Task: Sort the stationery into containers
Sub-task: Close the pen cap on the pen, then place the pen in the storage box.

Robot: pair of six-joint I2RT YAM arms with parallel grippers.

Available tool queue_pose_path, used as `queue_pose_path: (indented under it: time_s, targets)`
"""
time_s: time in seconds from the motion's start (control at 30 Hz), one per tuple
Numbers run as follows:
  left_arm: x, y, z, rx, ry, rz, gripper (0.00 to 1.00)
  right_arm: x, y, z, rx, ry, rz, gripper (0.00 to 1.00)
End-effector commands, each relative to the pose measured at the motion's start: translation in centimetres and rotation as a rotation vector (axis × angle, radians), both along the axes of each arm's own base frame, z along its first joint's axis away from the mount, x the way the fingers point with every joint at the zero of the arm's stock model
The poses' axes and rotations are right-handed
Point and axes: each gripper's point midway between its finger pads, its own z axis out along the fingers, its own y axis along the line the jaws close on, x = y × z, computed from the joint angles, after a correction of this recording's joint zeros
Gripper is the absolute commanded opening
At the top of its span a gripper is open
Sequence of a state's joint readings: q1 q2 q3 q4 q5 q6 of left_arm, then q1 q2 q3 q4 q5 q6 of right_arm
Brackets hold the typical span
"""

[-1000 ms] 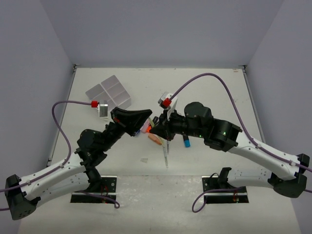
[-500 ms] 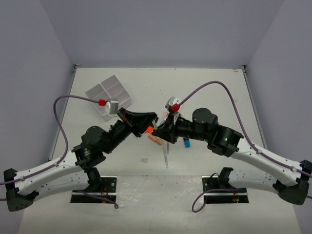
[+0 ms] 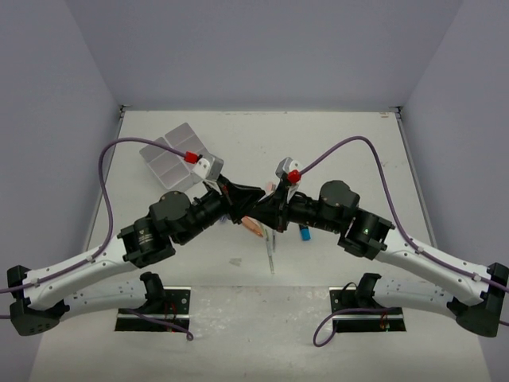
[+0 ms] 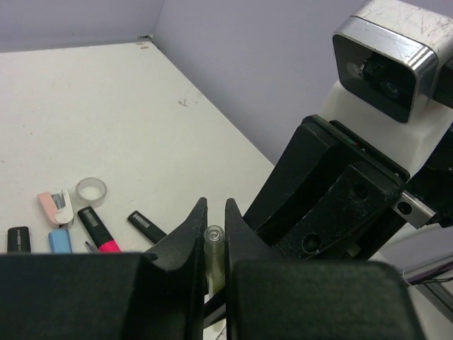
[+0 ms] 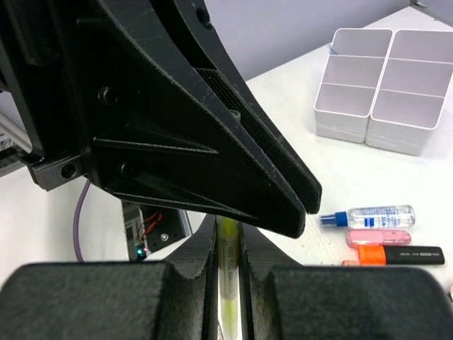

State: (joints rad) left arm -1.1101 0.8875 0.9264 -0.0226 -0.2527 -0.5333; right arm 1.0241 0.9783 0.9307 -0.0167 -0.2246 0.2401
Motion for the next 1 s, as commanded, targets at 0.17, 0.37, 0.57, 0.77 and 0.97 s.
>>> queue_pose_path:
  time_s: [0.17, 0.37, 0.57, 0.77, 0.97]
  targets:
    - [5.6, 5.3, -2.0, 0.204, 0.065, 0.376, 0.00, 2.6, -1.8, -0.4, 0.038, -0.029, -0.181, 0.99]
    - [14.9, 15.5, -2.6, 0.240, 0.178, 0.874, 0.00, 6.2, -6.9, -5.3, -0.018, 0.032, -0.476, 0.99]
    - [22.8, 28.3, -0.5, 0.178, 0.131, 1.410, 0.00, 6.2, -10.0, -6.0, 0.040, 0.051, -0.554, 0.99]
    - [27.9, 33.8, -1.2, 0.101, 0.061, 1.479, 0.00, 6.2, -9.8, -7.2, -0.001, 0.043, -0.538, 0.99]
    - [30.2, 37.1, -4.3, 0.115, 0.062, 1.502, 0.00, 5.8, -9.9, -6.8, 0.011, 0.028, -0.512, 0.99]
